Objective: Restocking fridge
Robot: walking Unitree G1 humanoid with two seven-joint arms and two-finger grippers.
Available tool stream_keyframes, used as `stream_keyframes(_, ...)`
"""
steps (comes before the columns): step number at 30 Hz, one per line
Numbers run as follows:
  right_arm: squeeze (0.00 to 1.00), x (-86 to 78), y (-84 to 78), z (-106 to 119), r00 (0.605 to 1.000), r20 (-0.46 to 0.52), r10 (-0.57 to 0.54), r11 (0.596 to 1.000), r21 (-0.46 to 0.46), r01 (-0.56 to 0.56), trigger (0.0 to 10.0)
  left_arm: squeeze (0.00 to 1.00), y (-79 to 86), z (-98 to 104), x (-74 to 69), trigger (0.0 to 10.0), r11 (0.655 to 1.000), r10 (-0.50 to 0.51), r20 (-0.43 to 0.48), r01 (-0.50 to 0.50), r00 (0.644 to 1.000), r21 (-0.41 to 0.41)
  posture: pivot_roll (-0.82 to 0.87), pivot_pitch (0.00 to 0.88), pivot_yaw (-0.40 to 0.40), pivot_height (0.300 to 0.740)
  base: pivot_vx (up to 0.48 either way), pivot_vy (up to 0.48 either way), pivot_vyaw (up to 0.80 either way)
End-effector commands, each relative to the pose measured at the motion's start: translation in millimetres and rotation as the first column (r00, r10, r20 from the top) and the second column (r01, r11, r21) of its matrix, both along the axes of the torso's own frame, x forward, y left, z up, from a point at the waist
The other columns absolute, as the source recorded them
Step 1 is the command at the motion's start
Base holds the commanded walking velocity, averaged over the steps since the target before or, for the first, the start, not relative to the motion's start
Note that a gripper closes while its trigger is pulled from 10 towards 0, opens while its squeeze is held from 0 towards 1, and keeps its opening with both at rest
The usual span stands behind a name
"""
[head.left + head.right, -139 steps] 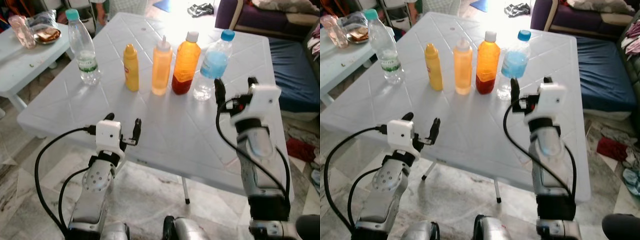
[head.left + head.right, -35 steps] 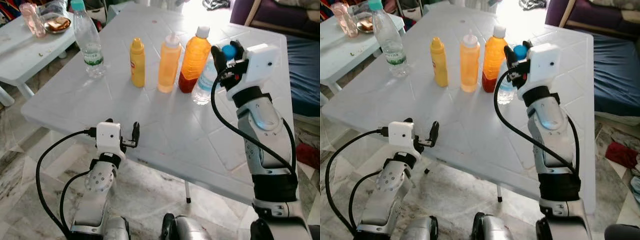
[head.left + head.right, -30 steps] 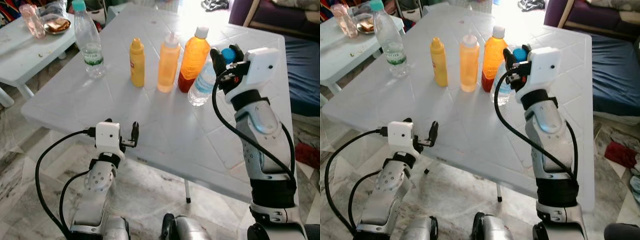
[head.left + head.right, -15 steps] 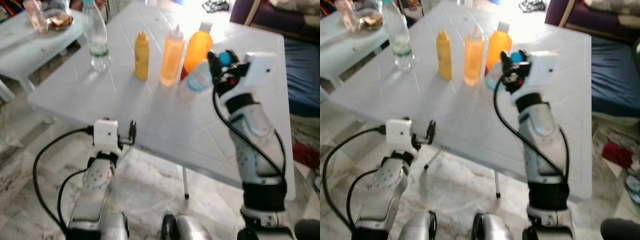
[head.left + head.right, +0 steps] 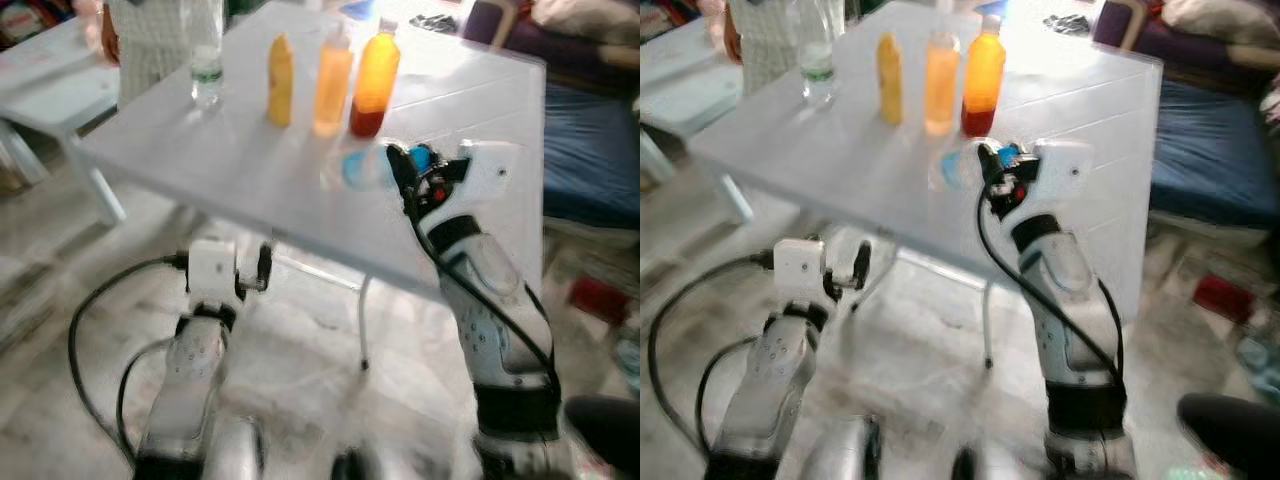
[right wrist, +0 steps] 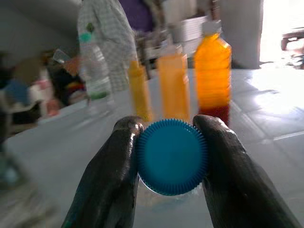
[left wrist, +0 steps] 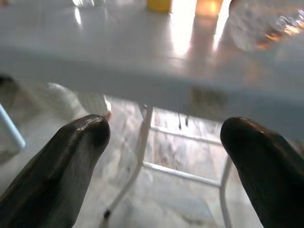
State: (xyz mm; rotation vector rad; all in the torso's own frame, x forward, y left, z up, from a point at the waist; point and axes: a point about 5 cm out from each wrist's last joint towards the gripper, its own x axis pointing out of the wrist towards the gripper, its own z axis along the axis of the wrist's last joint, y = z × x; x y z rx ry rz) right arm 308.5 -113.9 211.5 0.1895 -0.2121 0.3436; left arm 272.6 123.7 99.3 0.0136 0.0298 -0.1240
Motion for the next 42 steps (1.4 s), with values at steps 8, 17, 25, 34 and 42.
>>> stream_keyframes(8,0.00,0.3,6.6,0,0.999,0.029,0.032,0.998,-0.062,-0.030,10.0,0.00,-5.4,0,0.9,10.0,1.000,-0.014,0.009,0.014,1.000,0.010,0.12,0.149,-0.059,0.740,-0.095,0.000,0.74)
stream_keyframes(17,0.00,0.3,16.3,2,0.994,0.067,0.081,0.991,-0.110,-0.074,10.0,0.00,-2.6,-3,3.2,10.0,0.999,-0.003,0.010,0.003,1.000,0.035,0.13,0.149,-0.058,0.740,0.000,0.000,0.78)
stream_keyframes(25,0.00,-3.4,12.5,-7,0.995,0.067,0.074,0.992,-0.104,-0.067,10.0,0.00,2.8,-8,2.5,10.0,0.998,0.028,0.012,-0.028,1.000,0.063,0.13,0.149,-0.055,0.740,0.000,0.000,0.77)
stream_keyframes(34,0.00,-6.8,8.0,-26,0.998,0.023,0.066,0.991,-0.122,-0.063,10.0,0.00,9.7,-22,-0.2,10.0,0.991,0.085,-0.024,-0.082,0.996,0.109,0.13,0.150,-0.077,0.740,0.000,0.000,0.77)
stream_keyframes(42,0.00,-15.1,-0.4,-48,1.000,0.008,-0.002,0.989,-0.148,0.003,10.0,0.00,9.3,-24,5.3,10.0,0.990,0.104,-0.018,-0.102,0.994,0.097,0.12,0.134,-0.081,0.740,0.000,-0.144,0.77)
